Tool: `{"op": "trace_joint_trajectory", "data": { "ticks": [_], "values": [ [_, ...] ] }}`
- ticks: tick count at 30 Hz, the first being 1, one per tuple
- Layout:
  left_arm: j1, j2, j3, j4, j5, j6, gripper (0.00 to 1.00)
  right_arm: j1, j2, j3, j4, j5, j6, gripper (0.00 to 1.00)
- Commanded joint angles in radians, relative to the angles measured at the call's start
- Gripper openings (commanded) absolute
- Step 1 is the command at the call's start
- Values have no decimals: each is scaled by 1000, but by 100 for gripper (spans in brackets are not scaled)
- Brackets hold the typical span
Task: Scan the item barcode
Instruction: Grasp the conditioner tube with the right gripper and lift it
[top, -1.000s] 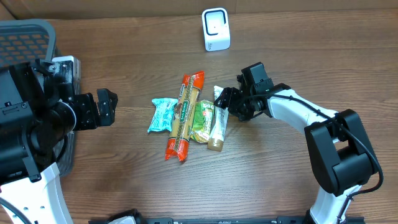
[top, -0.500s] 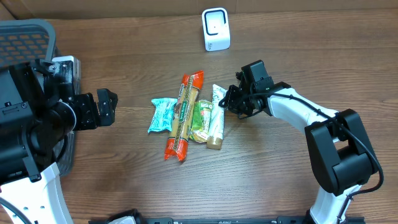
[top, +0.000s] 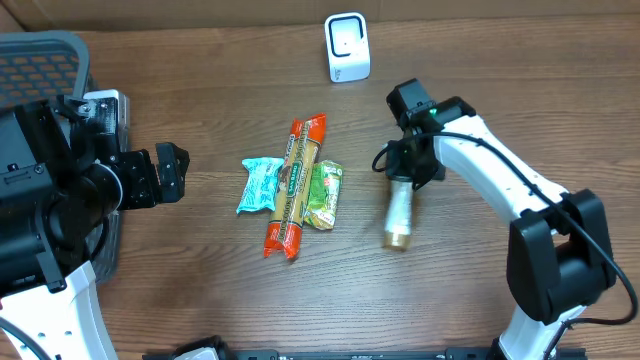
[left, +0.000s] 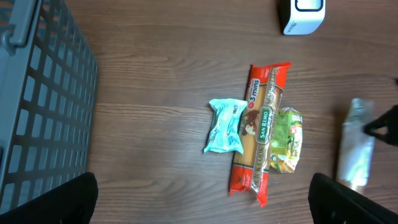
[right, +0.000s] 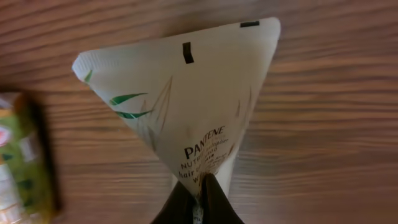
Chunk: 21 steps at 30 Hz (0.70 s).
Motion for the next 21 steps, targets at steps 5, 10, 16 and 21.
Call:
{"op": "trace_joint_trajectory", "data": {
  "ticks": [5,10,16,21],
  "values": [
    [6,-9,-12,1,16,19,100,8,-33,21,9,185,13,4],
    [6,-9,-12,1,16,19,100,41,11,21,44,167,12,4],
    [6,-9,-12,1,16,19,100,77,34,21,77,27,-78,49],
    [6,-9,-12,1,16,19,100,82,31,65,51,-77,-101,79]
  ]
}}
